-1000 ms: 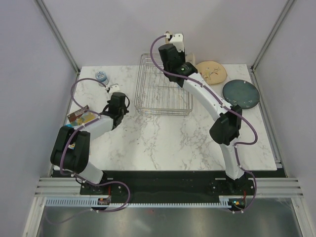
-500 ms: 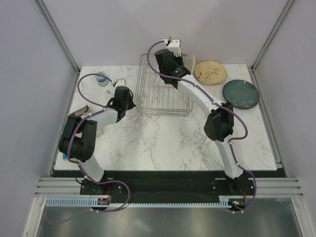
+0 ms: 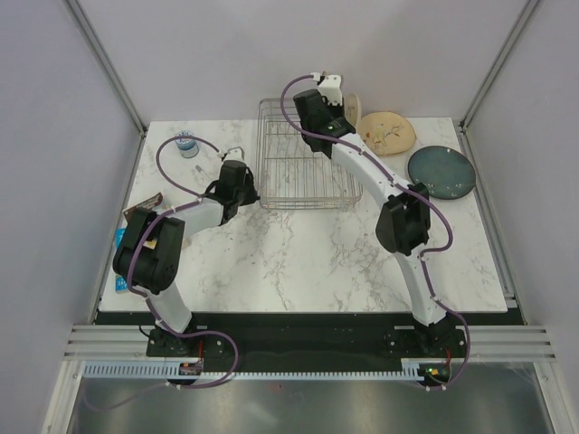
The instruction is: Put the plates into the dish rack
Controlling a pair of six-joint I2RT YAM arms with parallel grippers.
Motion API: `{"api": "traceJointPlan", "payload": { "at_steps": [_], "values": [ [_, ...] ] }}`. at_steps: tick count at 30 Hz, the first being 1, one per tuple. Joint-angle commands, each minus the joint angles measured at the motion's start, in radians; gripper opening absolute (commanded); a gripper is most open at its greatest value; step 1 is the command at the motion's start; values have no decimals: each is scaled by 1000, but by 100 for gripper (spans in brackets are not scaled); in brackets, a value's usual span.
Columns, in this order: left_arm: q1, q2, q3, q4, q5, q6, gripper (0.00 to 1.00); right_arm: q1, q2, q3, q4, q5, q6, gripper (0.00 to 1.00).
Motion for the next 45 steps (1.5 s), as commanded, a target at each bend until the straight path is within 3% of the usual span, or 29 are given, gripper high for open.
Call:
{"api": "traceJointPlan", "payload": {
  "at_steps": [1,11,17,20,24,26,27,30,33,40,41,42,45],
  "values": [
    [-15,0,40,1,-12,-48,2,8,-7,19,56,12,55,0],
    [-14,-44,26,-34,-49,-38,2,-4,51,26,29,-5,87,0],
    [-12,-98,31,-80,-46,-36,24,-16,101,23,-10,-80,131,0],
    [-9,-121,28,-91,-46,-30,26,-16,114,23,-10,-106,131,11],
    [-4,-156,17,-97,-54,-2,28,-23,121,19,-5,-116,119,6],
    [-3,-181,13,-97,-55,7,28,-24,119,17,-2,-116,109,13],
    [-1,-188,7,-97,-55,15,28,-26,117,16,0,-116,104,27],
    [0,-214,-4,-97,-65,31,29,-24,70,-14,13,-116,72,50],
    [0,-230,-13,-99,-77,47,33,-24,-11,-86,30,-126,23,66],
    [8,-276,-29,-111,-100,79,38,-27,-237,-302,29,-89,-103,75],
    [9,-282,-32,-116,-100,81,49,-29,-289,-322,32,-86,-120,75],
    [12,-288,-35,-120,-95,82,54,-39,-315,-342,33,-93,-129,76],
    [17,-320,-35,-154,-89,90,60,-87,-424,-429,56,-174,-225,83]
  ]
}}
